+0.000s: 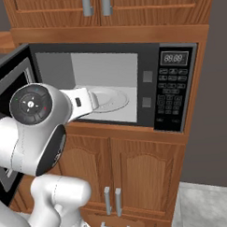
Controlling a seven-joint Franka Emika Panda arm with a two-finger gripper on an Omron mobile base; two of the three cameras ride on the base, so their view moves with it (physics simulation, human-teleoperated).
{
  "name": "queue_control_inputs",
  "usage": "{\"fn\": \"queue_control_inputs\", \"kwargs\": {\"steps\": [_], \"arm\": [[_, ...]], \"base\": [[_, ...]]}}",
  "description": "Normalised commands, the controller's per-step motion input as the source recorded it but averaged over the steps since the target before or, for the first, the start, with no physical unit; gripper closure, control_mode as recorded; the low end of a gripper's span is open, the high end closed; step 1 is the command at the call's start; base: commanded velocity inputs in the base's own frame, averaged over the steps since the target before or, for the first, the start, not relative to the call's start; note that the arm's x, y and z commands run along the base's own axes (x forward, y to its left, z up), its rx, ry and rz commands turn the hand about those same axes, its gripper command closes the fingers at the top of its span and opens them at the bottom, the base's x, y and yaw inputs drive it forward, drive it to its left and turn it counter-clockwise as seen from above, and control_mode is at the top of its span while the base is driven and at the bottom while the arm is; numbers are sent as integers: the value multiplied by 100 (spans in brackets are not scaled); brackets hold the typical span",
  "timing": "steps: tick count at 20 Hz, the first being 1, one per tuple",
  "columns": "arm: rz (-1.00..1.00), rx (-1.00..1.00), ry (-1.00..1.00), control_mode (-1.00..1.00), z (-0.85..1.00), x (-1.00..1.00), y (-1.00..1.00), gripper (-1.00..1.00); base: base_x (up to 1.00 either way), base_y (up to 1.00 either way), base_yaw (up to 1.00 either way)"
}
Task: Pick the cheese from the counter and place it in the microwave. Then turn on the microwave.
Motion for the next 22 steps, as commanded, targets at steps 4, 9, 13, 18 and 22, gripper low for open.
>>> {"fn": "queue_control_inputs", "kwargs": {"steps": [4, 9, 13, 18, 22], "arm": [[-1, 0, 0, -100, 0, 6, 0, -100], [-1, 0, 0, -100, 0, 2, 0, -100], [-2, 0, 1, -100, 0, 0, 0, -100], [-1, 0, 1, -100, 0, 0, 0, -100], [-1, 0, 1, -100, 0, 0, 0, -100]], "base": [[0, 0, 0], [0, 0, 0], [0, 0, 0], [0, 0, 0], [0, 0, 0]]}}
